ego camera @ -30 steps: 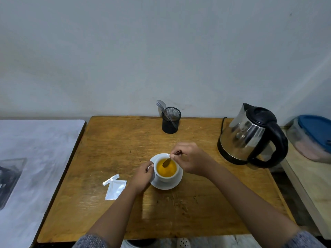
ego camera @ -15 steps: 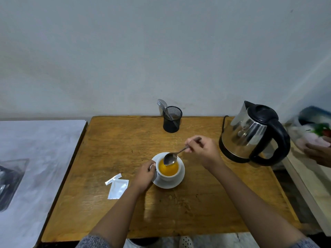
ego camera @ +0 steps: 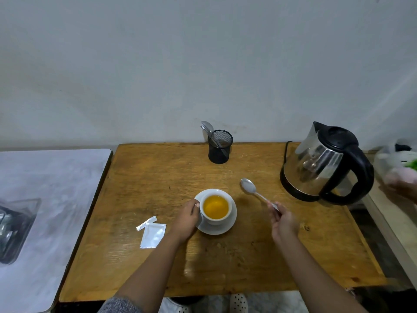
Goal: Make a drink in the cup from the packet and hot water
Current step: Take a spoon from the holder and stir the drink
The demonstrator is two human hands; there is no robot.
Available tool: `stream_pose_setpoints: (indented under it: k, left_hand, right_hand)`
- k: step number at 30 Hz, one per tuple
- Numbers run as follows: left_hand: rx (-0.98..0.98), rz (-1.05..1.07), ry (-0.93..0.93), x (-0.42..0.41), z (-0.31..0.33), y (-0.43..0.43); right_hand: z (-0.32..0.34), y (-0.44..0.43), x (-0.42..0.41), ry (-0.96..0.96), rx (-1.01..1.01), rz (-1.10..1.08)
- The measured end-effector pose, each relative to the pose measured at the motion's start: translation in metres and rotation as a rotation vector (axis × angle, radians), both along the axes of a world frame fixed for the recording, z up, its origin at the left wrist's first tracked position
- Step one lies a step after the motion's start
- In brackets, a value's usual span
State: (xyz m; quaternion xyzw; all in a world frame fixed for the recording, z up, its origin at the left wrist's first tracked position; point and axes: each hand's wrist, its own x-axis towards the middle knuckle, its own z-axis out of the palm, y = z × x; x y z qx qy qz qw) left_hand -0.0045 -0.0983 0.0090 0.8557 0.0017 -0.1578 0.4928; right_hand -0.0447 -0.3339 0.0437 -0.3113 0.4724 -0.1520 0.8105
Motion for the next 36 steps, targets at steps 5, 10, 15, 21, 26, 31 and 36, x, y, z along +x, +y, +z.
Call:
stream_pose_setpoints:
  k: [5, 10, 15, 21, 26, 31, 36]
  left_hand:
    - [-0.026, -0.014, -0.007, -0.001, -0.001, 0.0]
    - [-0.038, -0.02, -0.02, -0.001, -0.002, 0.001]
    - [-0.033, -0.008, -0.056, -0.001, -0.003, 0.001]
    - [-0.018, -0.02, -0.084, -0.001, -0.006, 0.002]
    - [0.001, -0.036, -0.113, -0.003, -0.003, 0.002]
    - [0.015, -0.018, -0.138, -0.005, -0.003, 0.0]
    - [0.039, 0.0, -0.138, -0.005, -0.004, -0.001]
  right_hand:
    - [-0.024, 0.015, -0.006, 0.132, -0.069, 0.093]
    - [-0.039, 0.023, -0.01, 0.352, -0.439, 0.435]
    - [-0.042, 0.028, -0.014, 0.492, -0.847, 0.799]
    - [-0.047, 0.032, -0.017, 0.451, -1.096, 0.905]
    - [-0.046, 0.033, -0.018, 0.437, -1.148, 0.928]
    - [-0.045, 0.03, -0.015, 0.45, -1.171, 0.931]
    - [-0.047, 0.027, -0.013, 0.447, -1.179, 0.934]
